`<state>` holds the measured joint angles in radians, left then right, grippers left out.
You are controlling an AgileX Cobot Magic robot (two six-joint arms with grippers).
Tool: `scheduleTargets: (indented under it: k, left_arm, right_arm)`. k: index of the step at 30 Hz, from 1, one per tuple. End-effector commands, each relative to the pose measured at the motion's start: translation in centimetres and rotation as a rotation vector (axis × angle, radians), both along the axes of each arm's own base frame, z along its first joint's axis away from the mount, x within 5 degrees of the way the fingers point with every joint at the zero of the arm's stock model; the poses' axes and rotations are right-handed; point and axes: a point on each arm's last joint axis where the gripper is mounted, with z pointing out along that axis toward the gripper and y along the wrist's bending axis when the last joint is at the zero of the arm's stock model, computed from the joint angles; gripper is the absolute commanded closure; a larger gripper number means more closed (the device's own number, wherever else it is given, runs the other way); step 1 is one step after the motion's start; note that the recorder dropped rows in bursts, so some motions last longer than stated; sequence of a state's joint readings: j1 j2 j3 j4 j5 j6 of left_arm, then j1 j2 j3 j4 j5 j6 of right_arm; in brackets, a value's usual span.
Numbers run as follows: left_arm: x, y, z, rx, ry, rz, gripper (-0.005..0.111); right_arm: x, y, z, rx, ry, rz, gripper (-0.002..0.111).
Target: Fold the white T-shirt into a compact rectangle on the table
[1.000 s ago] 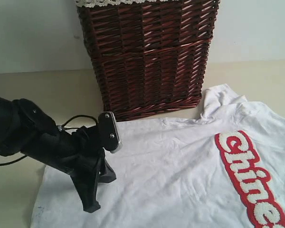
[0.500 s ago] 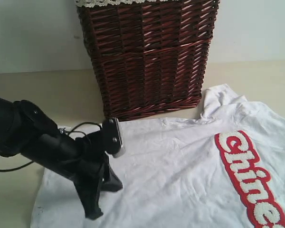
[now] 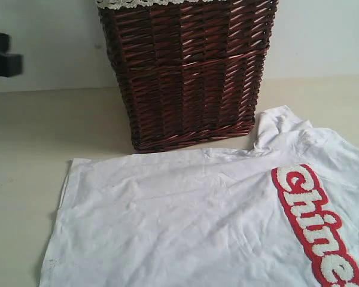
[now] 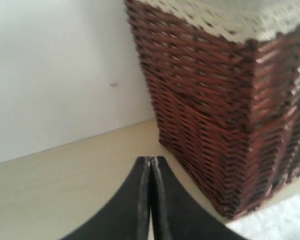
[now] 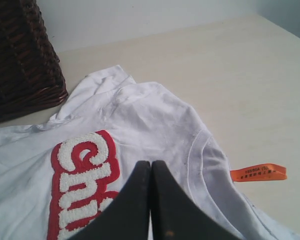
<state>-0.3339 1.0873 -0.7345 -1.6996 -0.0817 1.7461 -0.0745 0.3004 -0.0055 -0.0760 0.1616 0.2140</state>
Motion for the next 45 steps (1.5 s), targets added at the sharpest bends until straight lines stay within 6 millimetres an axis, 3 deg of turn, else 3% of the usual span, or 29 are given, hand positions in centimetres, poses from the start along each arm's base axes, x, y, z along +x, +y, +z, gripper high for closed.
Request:
scheduleTargets:
  k: [1, 4, 6, 10, 12, 16, 19, 23, 25, 28, 30, 31, 32, 37, 42, 45]
  left_arm:
    - [-5.5, 3.9, -0.6, -0.154, -0.056, 0.146, 0.107]
    - [-8.1, 4.9, -4.0, -0.145, -0.023, 0.164, 0.107]
    - [-8.6, 4.3, -6.1, -0.097, 0.025, 0.061, 0.107]
    - [-6.8, 2.2, -8.3, -0.18, 0.215, -0.1, 0.107]
    - [-6.0, 0.8, -8.2, -0.044, 0.304, -0.326, 0.107]
    - [-5.1, -1.3, -9.3, 0.056, 0.892, -0.797, 0.107]
    - [-3.0, -1.3, -11.0, 0.151, 1.059, -0.957, 0.107]
    - [-1.1, -1.0, -13.1, 0.279, 1.011, -1.0, 0.105]
    - [-0.5, -0.8, -13.5, 0.36, 0.93, -1.009, 0.095]
    - [-0.2, -0.6, -13.8, 0.507, 0.791, -1.113, 0.065]
    - [-0.3, -0.6, -14.2, 0.541, 0.732, -1.137, 0.035]
    - [-0.3, -0.5, -14.8, 0.552, 0.717, -1.1, 0.012]
    - [-0.3, -0.3, -15.1, 0.566, 0.713, -1.079, 0.003]
    - [-1.3, -0.7, -18.6, 0.621, 0.79, -1.165, 0.002]
    - [-1.5, -3.3, -20.1, 0.738, 0.743, -1.218, 0.002]
    - [-1.8, -3.8, -21.2, 0.817, 0.755, -1.28, 0.002]
  right_arm:
    - [0.0, 0.0, 0.0, -0.007, -0.012, 0.006, 0.108]
    - [0.0, 0.0, 0.0, -0.007, -0.012, 0.006, 0.108]
    - [0.0, 0.0, 0.0, -0.007, -0.012, 0.006, 0.108]
    - [0.0, 0.0, 0.0, -0.007, -0.012, 0.006, 0.108]
    - [0.0, 0.0, 0.0, -0.007, -0.012, 0.006, 0.108]
    - [0.0, 0.0, 0.0, -0.007, -0.012, 0.006, 0.108]
    - [0.0, 0.0, 0.0, -0.007, -0.012, 0.006, 0.108]
    - [0.0, 0.0, 0.0, -0.007, -0.012, 0.006, 0.108]
    - [0.0, 0.0, 0.0, -0.007, -0.012, 0.006, 0.108]
    - [0.0, 0.0, 0.0, -0.007, -0.012, 0.006, 0.108]
    - [0.0, 0.0, 0.0, -0.007, -0.012, 0.006, 0.108]
    - [0.0, 0.0, 0.0, -0.007, -0.012, 0.006, 0.108]
    - [0.0, 0.0, 0.0, -0.007, -0.012, 0.006, 0.108]
    - [0.0, 0.0, 0.0, -0.007, -0.012, 0.006, 0.108]
    - [0.0, 0.0, 0.0, -0.007, -0.012, 0.006, 0.108]
    - [0.0, 0.0, 0.0, -0.007, -0.012, 0.006, 0.108]
